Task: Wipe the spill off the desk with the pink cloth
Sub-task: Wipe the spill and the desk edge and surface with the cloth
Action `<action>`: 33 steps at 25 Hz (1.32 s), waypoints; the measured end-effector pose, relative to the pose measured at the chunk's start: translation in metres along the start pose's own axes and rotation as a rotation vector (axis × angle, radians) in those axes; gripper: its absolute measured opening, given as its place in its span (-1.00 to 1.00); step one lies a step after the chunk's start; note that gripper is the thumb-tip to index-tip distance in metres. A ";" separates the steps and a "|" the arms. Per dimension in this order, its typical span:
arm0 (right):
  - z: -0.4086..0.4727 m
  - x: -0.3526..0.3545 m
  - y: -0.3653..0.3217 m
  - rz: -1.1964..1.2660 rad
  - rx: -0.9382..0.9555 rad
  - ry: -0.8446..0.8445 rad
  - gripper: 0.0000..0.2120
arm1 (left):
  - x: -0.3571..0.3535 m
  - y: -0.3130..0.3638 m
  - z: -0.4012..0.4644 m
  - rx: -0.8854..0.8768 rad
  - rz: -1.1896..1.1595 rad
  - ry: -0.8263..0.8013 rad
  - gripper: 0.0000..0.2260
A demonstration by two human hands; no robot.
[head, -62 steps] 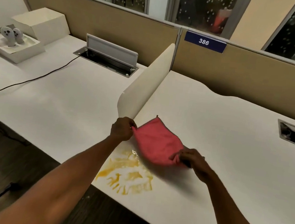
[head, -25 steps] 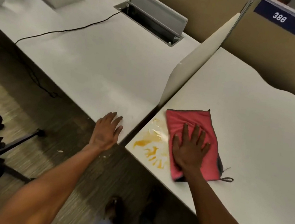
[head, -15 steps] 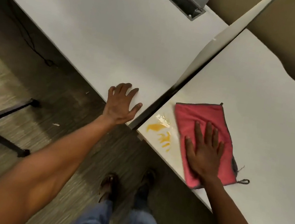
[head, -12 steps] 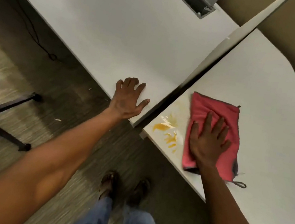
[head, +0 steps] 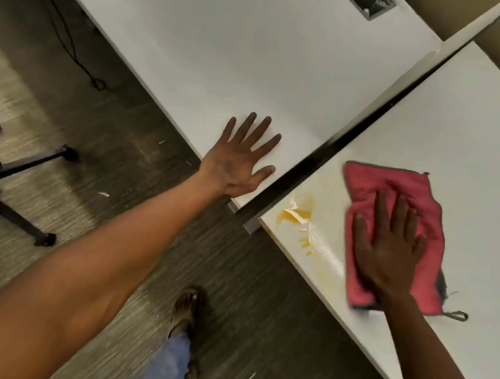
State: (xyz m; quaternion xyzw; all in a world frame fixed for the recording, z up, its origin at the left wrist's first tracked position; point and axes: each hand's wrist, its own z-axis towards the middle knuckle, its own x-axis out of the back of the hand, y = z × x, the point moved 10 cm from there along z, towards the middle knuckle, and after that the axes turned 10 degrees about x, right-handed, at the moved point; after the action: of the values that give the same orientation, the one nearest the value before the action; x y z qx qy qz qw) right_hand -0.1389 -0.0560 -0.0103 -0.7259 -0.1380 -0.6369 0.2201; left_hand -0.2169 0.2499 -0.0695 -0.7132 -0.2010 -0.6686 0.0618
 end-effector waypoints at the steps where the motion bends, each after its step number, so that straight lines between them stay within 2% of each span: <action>1: 0.011 -0.002 -0.005 0.029 -0.070 0.028 -0.29 | -0.002 0.000 0.000 0.002 0.001 -0.007 -0.37; 3: 0.022 -0.008 -0.036 0.038 -0.082 0.045 -0.28 | -0.002 -0.002 0.002 0.012 0.002 -0.017 -0.37; 6: -0.004 -0.018 -0.087 -0.015 0.185 0.001 -0.33 | -0.003 -0.001 0.004 0.007 0.011 -0.017 -0.36; 8: -0.035 -0.023 -0.089 -0.021 0.290 -0.045 -0.37 | -0.002 -0.003 0.004 0.012 0.019 0.000 -0.36; 10: -0.046 -0.019 -0.061 -0.036 0.238 -0.002 -0.39 | -0.001 -0.002 0.005 0.007 0.009 0.014 -0.35; 12: -0.035 -0.010 -0.033 -0.009 0.075 0.044 -0.38 | 0.000 -0.002 0.005 0.008 0.001 0.029 -0.35; 14: -0.012 -0.010 -0.039 0.033 -0.022 0.053 -0.35 | 0.001 -0.001 0.005 0.008 0.003 0.045 -0.35; 18: -0.016 -0.025 -0.124 0.011 0.162 0.006 -0.38 | 0.000 -0.003 0.005 0.007 -0.028 0.062 -0.33; 21: -0.053 -0.032 -0.128 -0.007 0.281 -0.060 -0.43 | 0.000 -0.003 0.005 0.000 -0.034 0.062 -0.32; 23: -0.043 -0.026 -0.103 0.012 0.203 -0.063 -0.43 | 0.000 -0.001 0.007 -0.013 -0.034 0.062 -0.32; 26: -0.011 -0.023 -0.097 0.026 -0.031 0.008 -0.39 | -0.001 -0.003 0.007 -0.016 -0.033 0.073 -0.33; 29: -0.008 -0.035 -0.135 0.002 0.057 -0.012 -0.42 | -0.001 -0.003 0.008 -0.029 -0.060 0.082 -0.33; 31: -0.020 -0.036 -0.132 0.017 0.145 -0.025 -0.47 | -0.001 -0.003 0.006 -0.042 -0.074 0.095 -0.32; 33: -0.018 -0.029 -0.108 0.028 0.078 -0.011 -0.52 | -0.002 -0.002 0.006 -0.052 -0.066 0.105 -0.32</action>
State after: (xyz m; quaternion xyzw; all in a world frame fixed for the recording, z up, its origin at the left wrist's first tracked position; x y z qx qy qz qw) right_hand -0.2109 0.0310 -0.0214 -0.7222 -0.1538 -0.6237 0.2564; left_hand -0.2123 0.2534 -0.0720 -0.6714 -0.2035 -0.7119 0.0315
